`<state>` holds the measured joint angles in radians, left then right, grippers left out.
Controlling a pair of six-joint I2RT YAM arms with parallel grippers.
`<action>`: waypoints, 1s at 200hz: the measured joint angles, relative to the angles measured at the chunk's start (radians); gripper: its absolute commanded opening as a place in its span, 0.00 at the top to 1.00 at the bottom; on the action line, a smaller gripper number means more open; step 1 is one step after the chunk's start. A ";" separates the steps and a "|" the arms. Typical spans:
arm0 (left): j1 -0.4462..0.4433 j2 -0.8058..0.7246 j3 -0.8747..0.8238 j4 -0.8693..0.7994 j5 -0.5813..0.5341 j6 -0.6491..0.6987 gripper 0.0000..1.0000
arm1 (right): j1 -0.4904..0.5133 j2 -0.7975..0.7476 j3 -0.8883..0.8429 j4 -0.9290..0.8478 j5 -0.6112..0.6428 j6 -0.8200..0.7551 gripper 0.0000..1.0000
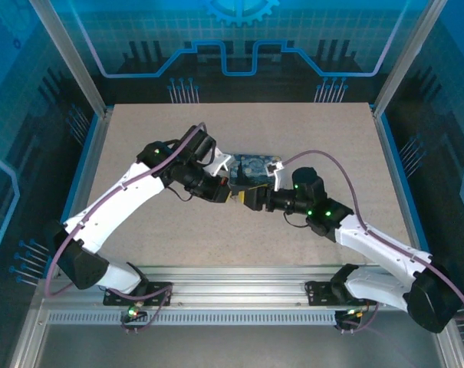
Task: Unlock a padlock with a key
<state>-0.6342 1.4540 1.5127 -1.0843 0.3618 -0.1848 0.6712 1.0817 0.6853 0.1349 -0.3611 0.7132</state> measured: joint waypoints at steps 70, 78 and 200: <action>0.000 0.000 0.000 -0.006 0.005 0.003 1.00 | 0.062 0.029 0.035 -0.016 0.031 -0.050 0.43; -0.001 0.000 0.000 -0.004 0.010 0.003 1.00 | 0.063 0.029 0.042 -0.029 0.049 -0.052 0.43; -0.010 -0.001 -0.018 0.037 0.029 0.001 1.00 | 0.061 -0.058 0.030 -0.100 0.209 -0.029 0.57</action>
<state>-0.6437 1.4532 1.4952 -1.0470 0.3904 -0.1841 0.7319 1.0237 0.7155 0.0345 -0.1516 0.6838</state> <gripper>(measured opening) 0.037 0.436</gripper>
